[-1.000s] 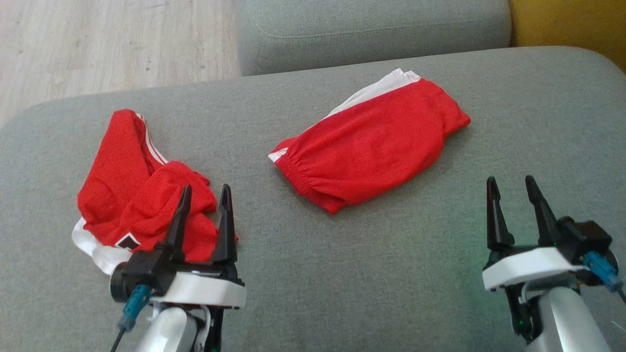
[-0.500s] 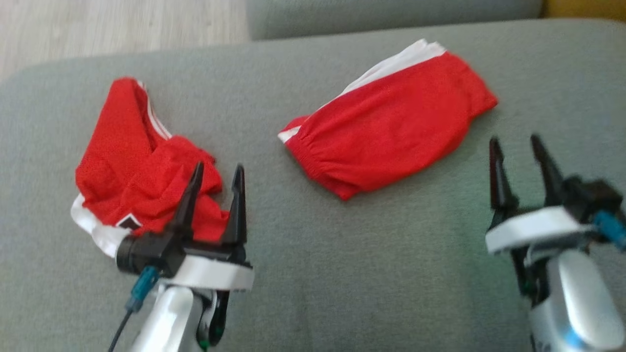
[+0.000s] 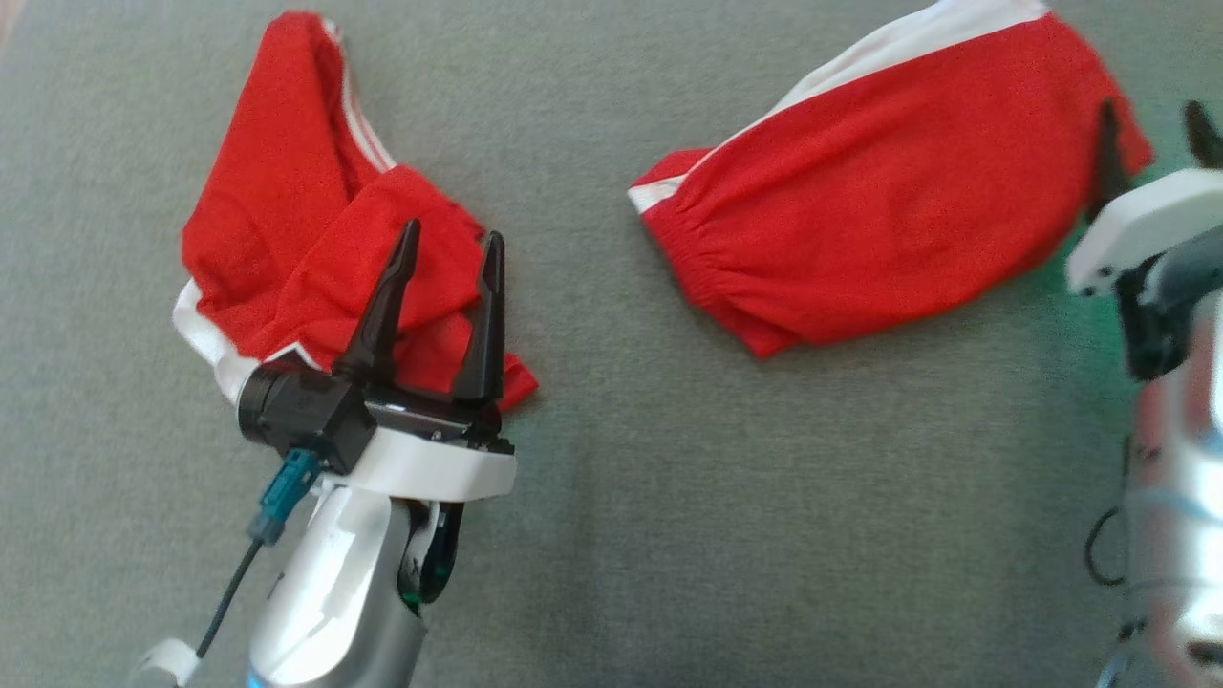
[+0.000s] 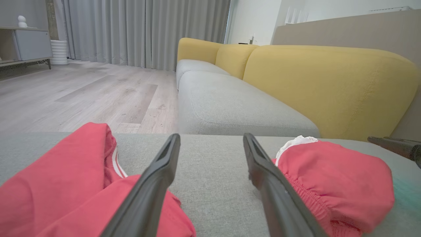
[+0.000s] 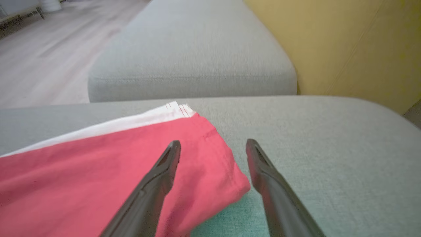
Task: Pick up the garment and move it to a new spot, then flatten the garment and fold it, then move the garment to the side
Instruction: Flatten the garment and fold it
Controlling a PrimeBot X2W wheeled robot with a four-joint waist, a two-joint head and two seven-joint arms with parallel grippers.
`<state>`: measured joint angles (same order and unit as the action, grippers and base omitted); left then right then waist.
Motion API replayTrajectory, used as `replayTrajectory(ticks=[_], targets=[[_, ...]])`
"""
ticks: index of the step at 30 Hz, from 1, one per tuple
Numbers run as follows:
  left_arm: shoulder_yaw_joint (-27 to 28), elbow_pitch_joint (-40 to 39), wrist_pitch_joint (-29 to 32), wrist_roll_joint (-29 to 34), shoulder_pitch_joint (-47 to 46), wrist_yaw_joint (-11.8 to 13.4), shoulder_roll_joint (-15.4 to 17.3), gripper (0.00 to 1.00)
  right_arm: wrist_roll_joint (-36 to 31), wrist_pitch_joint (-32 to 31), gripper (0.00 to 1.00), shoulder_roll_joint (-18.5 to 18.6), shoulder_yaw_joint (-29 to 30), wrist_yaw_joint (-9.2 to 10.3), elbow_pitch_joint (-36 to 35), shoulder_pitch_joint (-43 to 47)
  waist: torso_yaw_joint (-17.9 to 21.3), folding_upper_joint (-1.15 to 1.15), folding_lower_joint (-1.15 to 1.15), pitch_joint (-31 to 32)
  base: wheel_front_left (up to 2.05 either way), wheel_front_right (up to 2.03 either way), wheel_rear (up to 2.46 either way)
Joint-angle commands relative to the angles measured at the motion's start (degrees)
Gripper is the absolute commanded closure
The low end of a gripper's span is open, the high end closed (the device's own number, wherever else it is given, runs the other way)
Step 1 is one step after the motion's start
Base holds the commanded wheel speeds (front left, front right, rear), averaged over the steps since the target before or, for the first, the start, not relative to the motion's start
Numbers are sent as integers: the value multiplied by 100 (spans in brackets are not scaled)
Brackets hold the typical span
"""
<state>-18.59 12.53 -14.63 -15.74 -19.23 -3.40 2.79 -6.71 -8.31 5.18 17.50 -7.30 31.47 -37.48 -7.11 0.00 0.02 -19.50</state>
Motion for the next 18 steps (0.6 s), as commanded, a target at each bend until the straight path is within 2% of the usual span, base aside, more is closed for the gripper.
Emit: replayTrajectory(ticks=[1, 9, 18], targets=[[138, -196, -37, 12, -160, -7, 23, 0, -74, -77, 0, 58, 14, -19, -11, -258, -155, 0, -2, -158, 0, 0, 0], [143, -136, -37, -132, -193, -4, 11, 0, -702, -243, 0, 412, 419, -19, 1235, -895, -331, 0, -2, -377, 0, 0, 0], [106, -133, -37, -185, -260, 49, 10, 0, -732, -271, 0, 581, -19, -19, 2253, -1250, -366, 0, -2, -401, 0, 0, 0]])
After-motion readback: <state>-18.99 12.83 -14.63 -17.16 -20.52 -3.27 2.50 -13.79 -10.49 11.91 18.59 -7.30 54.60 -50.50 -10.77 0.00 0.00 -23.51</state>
